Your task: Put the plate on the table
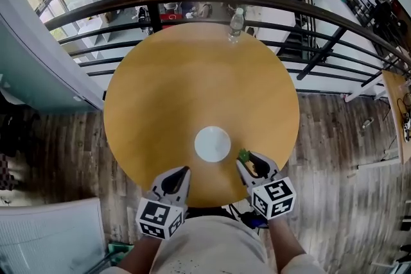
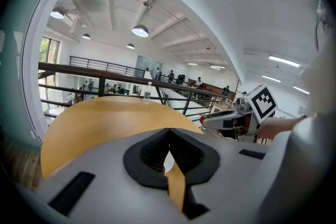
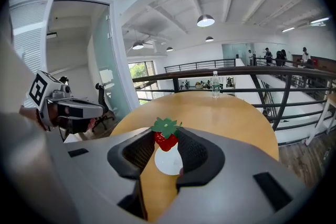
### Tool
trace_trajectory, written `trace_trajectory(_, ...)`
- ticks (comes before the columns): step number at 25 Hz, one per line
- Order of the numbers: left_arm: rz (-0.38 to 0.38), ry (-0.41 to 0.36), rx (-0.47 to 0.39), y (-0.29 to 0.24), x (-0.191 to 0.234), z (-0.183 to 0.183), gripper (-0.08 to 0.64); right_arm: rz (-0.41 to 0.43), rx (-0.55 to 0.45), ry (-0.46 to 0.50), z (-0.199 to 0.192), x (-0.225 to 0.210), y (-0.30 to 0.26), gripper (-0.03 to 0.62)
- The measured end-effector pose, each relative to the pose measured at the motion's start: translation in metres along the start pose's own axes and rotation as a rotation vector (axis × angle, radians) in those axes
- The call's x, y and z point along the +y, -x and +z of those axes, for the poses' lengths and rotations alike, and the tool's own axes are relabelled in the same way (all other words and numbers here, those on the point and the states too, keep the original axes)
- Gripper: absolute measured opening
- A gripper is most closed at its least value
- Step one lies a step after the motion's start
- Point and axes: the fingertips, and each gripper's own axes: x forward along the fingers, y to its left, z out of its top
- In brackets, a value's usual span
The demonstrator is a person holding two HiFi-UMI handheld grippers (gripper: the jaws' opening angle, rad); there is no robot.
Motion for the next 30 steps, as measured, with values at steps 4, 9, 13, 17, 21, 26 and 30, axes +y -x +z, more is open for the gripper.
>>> trace_trajectory(4, 0.008, 0.011, 0.002, -0.006, 0.006, -0.001, 0.021, 0.016, 0.022, 0.005, -0.003, -0.002, -0.016, 0.152)
trace_trajectory(9, 0.003, 0.01, 0.005, -0.016, 0.013, -0.001, 0.021, 0.03, 0.048, 0.001, -0.009, -0.005, -0.037, 0.152)
trace_trajectory(13, 0.006, 0.019, 0.01, -0.022, 0.016, -0.003, 0.021, 0.041, 0.077, 0.01, -0.018, -0.007, -0.051, 0.152)
trace_trajectory(17, 0.008, 0.015, 0.02, -0.029, 0.021, -0.005, 0.021, 0.048, 0.111, 0.007, -0.03, -0.011, -0.068, 0.152)
trace_trajectory(21, 0.011, 0.017, 0.031, -0.036, 0.025, -0.006, 0.021, 0.052, 0.143, 0.005, -0.039, -0.017, -0.083, 0.152)
trace_trajectory(26, 0.007, 0.038, 0.055, -0.039, 0.032, -0.013, 0.022, 0.058, 0.193, 0.011, -0.056, -0.02, -0.101, 0.152)
trace_trajectory(30, 0.007, 0.041, 0.067, -0.042, 0.037, -0.018, 0.021, 0.056, 0.219, 0.014, -0.066, -0.022, -0.114, 0.152)
